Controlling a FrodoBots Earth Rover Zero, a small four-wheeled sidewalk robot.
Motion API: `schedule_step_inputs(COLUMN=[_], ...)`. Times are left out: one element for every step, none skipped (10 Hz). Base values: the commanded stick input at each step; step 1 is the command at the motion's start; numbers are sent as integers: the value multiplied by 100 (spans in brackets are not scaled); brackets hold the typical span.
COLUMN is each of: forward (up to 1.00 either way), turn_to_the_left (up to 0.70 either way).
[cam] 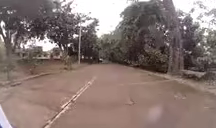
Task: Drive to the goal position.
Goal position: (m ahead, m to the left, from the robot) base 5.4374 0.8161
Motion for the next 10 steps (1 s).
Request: schedule_step_inputs(forward=[70, 70, 70, 70, 70, 70, 70, 70, 70, 70], turn_to_the_left=[0, 0, 0, 0, 0, 0, -13, -31, -35, -35])
